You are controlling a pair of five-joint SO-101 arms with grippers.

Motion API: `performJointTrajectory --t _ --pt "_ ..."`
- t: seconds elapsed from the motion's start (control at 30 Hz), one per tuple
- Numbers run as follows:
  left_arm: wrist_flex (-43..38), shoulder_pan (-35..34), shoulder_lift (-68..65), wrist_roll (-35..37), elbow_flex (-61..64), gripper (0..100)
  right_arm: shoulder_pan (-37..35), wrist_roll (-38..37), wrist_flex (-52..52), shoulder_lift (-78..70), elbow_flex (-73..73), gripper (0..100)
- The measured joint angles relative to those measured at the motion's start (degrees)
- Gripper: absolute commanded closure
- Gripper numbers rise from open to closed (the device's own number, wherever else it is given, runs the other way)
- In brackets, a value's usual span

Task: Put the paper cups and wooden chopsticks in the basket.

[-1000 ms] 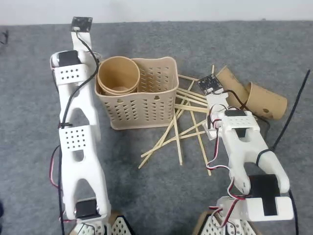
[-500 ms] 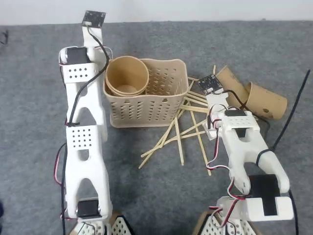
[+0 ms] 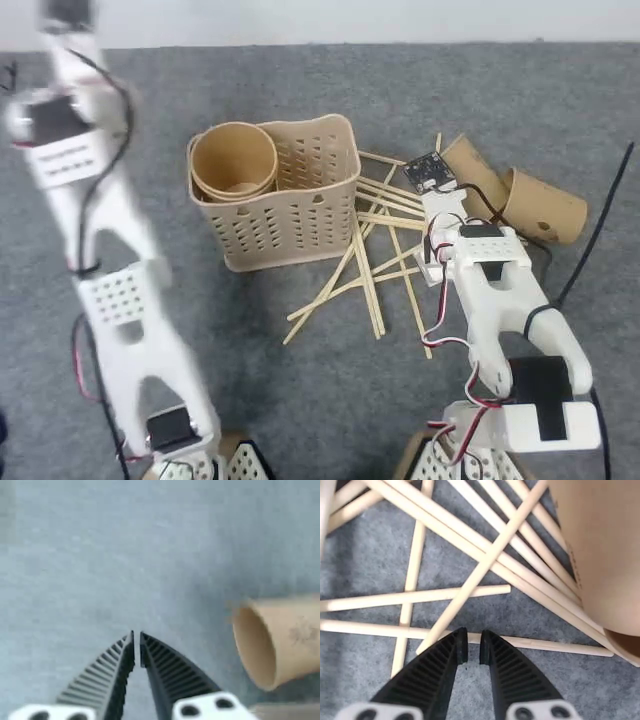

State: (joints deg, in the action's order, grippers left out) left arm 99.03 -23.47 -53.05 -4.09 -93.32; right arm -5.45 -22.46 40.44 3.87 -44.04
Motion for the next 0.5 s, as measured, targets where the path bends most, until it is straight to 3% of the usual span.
performJointTrajectory --t 0.17,0.37,0.5 --pt "0.0 -0.4 21.0 -0.1 8.6 77 0.0 0.0 0.0 0.0 0.0 94.3" --pt "0.2 5.0 46.2 -0.6 38.8 77 0.0 0.0 0.0 0.0 0.0 94.3" --pt "0.4 9.8 56.0 -0.4 54.2 77 0.0 0.0 0.0 0.0 0.0 94.3"
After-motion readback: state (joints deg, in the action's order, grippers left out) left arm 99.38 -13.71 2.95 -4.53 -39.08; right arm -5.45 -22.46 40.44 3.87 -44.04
